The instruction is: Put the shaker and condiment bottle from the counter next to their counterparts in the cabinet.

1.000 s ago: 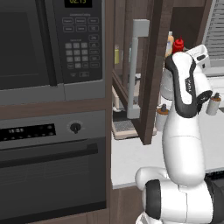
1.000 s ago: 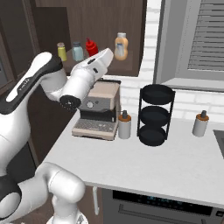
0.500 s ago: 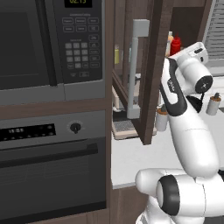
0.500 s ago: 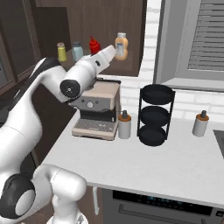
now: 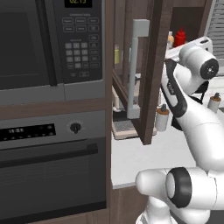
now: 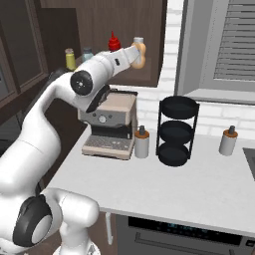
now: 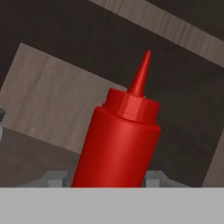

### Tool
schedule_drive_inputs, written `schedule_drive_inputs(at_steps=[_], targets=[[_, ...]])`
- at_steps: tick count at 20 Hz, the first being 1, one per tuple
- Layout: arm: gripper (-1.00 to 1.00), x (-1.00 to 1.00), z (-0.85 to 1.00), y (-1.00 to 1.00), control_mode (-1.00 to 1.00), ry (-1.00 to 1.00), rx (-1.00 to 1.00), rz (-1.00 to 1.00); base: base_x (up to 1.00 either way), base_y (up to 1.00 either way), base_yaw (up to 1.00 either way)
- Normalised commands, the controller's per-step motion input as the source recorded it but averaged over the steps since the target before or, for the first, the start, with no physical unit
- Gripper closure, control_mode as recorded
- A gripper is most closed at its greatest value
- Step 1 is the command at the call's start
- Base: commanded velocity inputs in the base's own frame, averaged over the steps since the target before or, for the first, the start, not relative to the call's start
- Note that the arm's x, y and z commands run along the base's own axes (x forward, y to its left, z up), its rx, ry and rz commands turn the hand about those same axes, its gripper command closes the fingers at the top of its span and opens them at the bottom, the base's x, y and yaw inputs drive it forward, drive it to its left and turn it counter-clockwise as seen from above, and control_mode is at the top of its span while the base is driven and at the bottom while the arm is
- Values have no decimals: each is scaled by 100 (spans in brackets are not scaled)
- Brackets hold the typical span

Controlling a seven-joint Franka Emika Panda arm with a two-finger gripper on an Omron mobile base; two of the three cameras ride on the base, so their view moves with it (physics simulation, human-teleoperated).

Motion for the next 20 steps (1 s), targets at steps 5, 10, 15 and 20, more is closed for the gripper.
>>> schedule_drive_inputs(at_steps=[5,10,15,20], targets=[[100,-22,0,3,-100,-1,4,0,0,0,0],[100,-6,1,0,-100,0,14,0,0,0,0],[100,0,0,0,-100,7,7,0,0,0,0],[100,0,-5,7,-100,11,2,0,0,0,0]])
